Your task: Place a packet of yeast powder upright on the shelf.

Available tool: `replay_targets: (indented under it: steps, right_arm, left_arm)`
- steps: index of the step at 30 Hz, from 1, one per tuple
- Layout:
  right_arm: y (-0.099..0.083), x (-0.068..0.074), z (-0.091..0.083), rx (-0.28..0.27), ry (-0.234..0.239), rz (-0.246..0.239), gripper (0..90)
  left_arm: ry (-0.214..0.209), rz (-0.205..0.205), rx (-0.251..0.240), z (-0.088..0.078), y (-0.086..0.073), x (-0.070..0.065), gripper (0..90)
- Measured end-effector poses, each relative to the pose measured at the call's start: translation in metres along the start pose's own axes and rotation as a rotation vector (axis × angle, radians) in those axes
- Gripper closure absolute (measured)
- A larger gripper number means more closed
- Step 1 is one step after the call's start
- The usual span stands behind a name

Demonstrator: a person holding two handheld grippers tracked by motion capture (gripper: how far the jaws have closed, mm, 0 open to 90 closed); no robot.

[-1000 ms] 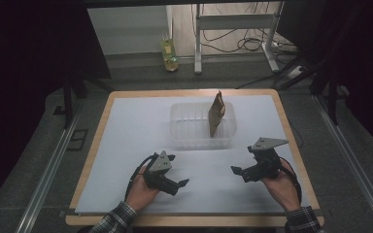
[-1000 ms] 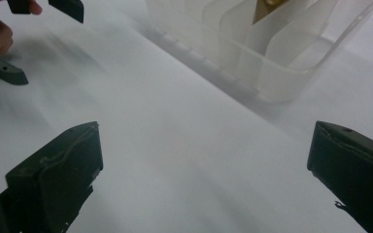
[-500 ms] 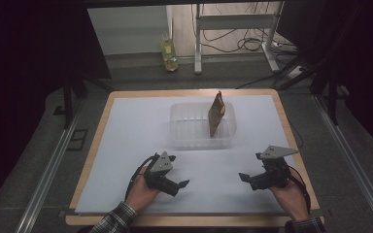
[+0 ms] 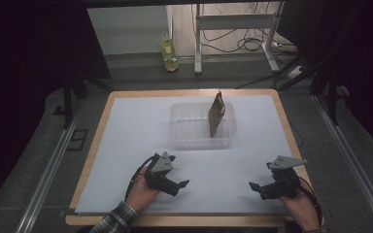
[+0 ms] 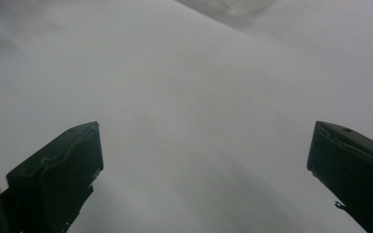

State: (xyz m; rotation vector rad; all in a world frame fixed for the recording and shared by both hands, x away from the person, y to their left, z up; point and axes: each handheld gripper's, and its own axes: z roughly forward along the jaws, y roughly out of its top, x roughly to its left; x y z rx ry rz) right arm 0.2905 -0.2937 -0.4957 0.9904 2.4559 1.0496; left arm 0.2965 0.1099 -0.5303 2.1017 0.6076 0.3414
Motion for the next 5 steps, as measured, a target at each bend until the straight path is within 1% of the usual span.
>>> replay_targets:
  steps: [5]
  right_arm:
    - [-0.0080, -0.0045, 0.0003, 0.016, -0.006, 0.019, 0.1]
  left_arm:
    - [0.014, -0.009, 0.002, -0.0004, 0.0005, 0.0017, 1.6]
